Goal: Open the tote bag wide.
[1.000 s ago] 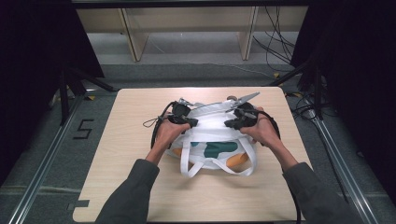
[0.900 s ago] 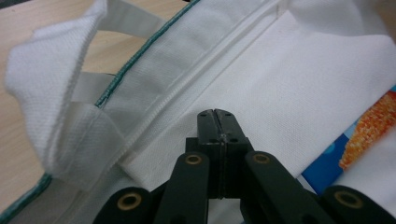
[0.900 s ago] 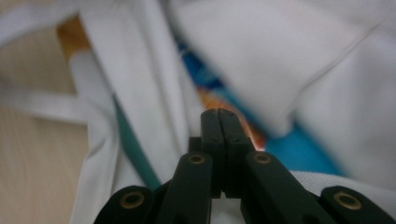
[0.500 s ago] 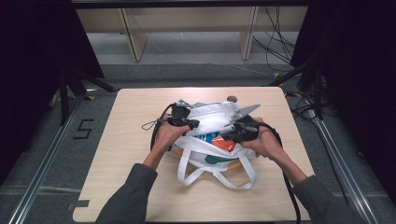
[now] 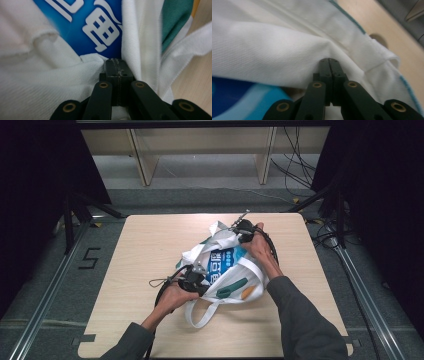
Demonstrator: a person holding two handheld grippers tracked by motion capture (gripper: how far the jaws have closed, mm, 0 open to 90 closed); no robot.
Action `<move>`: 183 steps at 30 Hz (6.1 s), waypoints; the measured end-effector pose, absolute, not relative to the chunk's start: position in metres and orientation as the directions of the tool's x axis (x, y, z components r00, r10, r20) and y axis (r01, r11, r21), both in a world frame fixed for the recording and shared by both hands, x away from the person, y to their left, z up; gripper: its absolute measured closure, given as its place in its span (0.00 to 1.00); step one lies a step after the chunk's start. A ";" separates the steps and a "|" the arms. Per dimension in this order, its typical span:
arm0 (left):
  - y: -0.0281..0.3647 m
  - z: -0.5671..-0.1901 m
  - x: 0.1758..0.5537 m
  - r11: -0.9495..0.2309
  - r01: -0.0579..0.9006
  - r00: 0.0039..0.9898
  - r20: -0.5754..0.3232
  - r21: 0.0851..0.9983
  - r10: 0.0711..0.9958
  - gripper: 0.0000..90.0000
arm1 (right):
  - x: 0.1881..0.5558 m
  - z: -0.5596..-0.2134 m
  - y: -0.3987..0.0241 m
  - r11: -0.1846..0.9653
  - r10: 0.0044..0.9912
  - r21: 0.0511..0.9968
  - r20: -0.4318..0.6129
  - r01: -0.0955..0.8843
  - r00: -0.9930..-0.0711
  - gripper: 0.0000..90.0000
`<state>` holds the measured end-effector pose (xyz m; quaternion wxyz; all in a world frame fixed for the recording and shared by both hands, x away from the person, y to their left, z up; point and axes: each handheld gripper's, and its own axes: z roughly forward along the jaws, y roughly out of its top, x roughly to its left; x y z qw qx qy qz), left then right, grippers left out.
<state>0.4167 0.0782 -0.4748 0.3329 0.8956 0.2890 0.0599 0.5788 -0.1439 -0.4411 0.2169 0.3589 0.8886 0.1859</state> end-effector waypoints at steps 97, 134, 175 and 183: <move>0.053 -0.414 0.510 -0.518 0.540 0.709 -0.026 0.663 0.705 0.96 | 0.455 -0.416 -0.185 0.690 0.517 0.613 -0.044 0.386 -0.855 1.00; 0.140 -0.456 0.526 -0.370 0.628 0.508 0.000 0.684 0.862 0.99 | 0.495 -0.467 -0.246 0.528 0.759 0.654 -0.079 0.541 -0.646 1.00; 0.105 -0.441 0.423 -0.446 0.470 0.749 -0.077 0.762 0.658 0.90 | 0.425 -0.425 -0.243 0.536 0.657 0.737 -0.058 0.411 -0.752 1.00; 0.109 -0.430 0.423 -0.402 0.456 0.730 -0.076 0.794 0.679 0.82 | 0.426 -0.411 -0.250 0.499 0.676 0.769 -0.057 0.400 -0.735 0.98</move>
